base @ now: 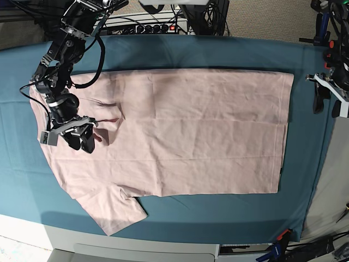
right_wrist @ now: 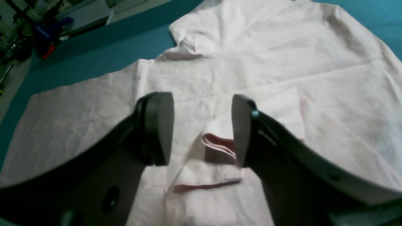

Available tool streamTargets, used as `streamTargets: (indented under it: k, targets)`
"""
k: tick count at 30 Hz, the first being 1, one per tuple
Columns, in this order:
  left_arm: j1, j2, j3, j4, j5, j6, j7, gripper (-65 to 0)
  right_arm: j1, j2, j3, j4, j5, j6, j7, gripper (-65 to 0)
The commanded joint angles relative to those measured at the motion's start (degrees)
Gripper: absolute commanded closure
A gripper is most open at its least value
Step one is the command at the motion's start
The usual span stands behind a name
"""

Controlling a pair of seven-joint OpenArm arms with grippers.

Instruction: Fold the T-shirt properly

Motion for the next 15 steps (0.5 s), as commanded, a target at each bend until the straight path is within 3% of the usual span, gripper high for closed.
streamTargets:
  k: [1,6,13,15]
  targets:
    - [0.0,-1.1,-0.5,0.9,-0.6,0.0,-1.3,-34.5,0.9,0.8,0.1,0.9,0.7,0.5,1.4,-30.1]
    - [1.7,-1.1,-0.5,0.9,-0.6,0.0,-1.3,-34.5,0.9,2.4,2.8,0.9,0.8,0.5,-0.1,-30.1]
    - [3.5,-1.0,-0.4,0.9,-3.6,-0.5,-0.8,-34.5,-0.5,6.5,15.8,1.0,4.4,0.2,-5.7,-30.1]
    - [3.5,-0.9,-0.4,0.9,-4.6,-0.5,-0.8,-34.5,-2.0,8.7,19.1,1.0,5.7,-1.5,-8.0,-30.1]
